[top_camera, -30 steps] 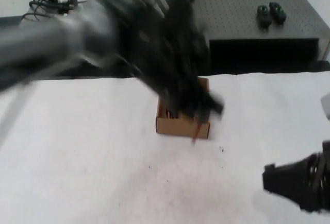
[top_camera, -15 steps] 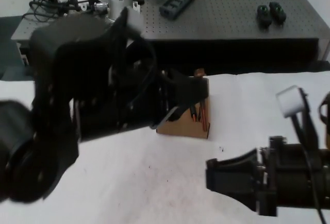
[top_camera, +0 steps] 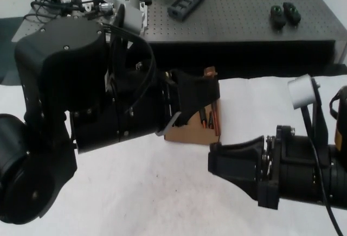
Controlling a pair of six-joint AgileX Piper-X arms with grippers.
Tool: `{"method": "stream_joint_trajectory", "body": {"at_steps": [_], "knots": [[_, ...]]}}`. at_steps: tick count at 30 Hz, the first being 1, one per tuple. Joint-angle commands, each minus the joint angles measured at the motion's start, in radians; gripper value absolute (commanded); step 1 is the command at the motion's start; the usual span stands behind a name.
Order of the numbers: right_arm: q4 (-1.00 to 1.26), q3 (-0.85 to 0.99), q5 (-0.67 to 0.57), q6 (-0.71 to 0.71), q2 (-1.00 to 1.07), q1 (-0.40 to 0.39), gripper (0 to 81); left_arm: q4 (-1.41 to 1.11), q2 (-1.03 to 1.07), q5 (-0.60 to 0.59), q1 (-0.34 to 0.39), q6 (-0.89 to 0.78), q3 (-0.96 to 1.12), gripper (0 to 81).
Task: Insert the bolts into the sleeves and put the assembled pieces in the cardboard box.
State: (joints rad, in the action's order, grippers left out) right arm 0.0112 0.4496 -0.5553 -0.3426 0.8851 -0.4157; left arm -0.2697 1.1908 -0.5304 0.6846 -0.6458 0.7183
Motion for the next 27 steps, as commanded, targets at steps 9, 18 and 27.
{"method": "stream_joint_trajectory", "body": {"at_steps": [9,18,27], "knots": [[0.064,0.011,0.075,0.027,-0.002,-0.004,4.6,-0.022,-0.012,-0.016,0.002,-0.014,0.002,0.6],[0.135,0.011,0.039,0.029,-0.002,-0.004,4.6,-0.017,-0.012,-0.083,0.002,-0.014,0.002,0.6],[0.129,0.011,0.044,0.029,-0.018,-0.004,4.6,-0.017,-0.012,-0.043,-0.002,-0.014,0.002,0.6]]}}
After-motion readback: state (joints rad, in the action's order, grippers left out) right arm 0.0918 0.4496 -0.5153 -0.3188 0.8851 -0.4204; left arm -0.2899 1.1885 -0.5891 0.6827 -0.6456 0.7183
